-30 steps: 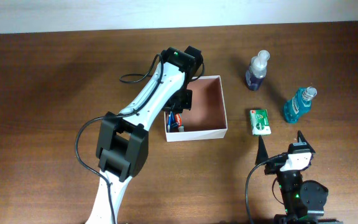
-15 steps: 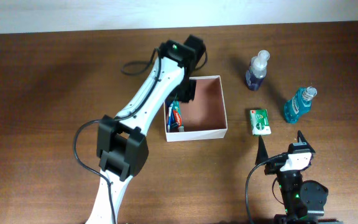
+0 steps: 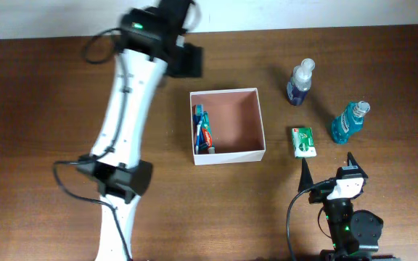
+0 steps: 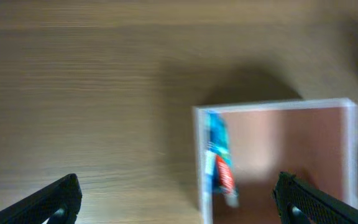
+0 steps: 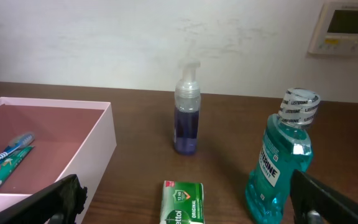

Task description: Pack container

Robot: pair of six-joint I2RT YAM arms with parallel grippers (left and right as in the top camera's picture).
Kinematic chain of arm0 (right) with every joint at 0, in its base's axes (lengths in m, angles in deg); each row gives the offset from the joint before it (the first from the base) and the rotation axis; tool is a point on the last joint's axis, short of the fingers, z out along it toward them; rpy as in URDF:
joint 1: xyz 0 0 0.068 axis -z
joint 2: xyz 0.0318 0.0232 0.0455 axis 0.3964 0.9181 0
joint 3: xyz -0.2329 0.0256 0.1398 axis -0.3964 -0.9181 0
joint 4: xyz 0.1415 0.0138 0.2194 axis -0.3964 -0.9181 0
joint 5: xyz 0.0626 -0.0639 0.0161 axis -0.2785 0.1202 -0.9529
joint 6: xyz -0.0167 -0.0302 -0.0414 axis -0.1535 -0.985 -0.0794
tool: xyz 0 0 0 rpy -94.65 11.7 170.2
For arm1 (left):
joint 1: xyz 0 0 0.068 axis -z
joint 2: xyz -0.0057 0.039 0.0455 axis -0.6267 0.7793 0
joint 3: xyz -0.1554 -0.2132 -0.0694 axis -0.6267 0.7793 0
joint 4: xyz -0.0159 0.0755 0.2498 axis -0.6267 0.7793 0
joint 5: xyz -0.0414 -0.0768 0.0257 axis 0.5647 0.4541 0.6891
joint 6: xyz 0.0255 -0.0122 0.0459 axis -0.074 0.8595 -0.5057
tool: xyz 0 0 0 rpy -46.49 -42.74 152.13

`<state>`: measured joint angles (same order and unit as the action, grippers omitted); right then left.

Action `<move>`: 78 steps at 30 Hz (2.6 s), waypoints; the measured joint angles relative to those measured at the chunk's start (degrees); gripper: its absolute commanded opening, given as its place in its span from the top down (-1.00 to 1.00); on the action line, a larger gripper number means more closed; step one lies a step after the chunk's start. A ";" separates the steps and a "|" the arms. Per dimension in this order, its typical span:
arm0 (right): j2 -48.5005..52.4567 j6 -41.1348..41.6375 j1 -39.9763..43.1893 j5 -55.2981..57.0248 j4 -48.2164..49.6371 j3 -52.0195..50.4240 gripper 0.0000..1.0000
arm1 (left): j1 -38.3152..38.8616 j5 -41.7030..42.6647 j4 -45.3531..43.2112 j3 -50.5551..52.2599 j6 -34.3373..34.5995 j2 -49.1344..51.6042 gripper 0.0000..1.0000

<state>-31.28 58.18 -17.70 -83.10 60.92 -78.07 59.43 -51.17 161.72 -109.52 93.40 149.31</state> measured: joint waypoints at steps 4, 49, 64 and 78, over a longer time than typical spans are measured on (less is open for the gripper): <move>0.00 0.00 0.00 0.00 0.00 0.00 -0.97 | -7.72 -0.46 0.02 0.00 -0.46 -0.09 -0.99; 26.27 5.49 0.00 -3.15 -40.85 47.12 -0.97 | -34.14 11.50 0.11 12.85 -2.97 -0.98 -0.99; 79.08 -0.96 0.00 4.17 -66.45 75.97 -0.97 | -34.14 11.50 0.04 12.90 -3.13 -0.98 -0.99; 96.26 -1.29 -0.11 4.13 -59.71 76.08 -0.97 | -34.14 11.50 0.04 12.90 -3.15 -0.98 -0.99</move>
<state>64.97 56.89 -17.81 -78.97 1.20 -1.99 25.29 -39.68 161.76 -96.62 90.25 148.32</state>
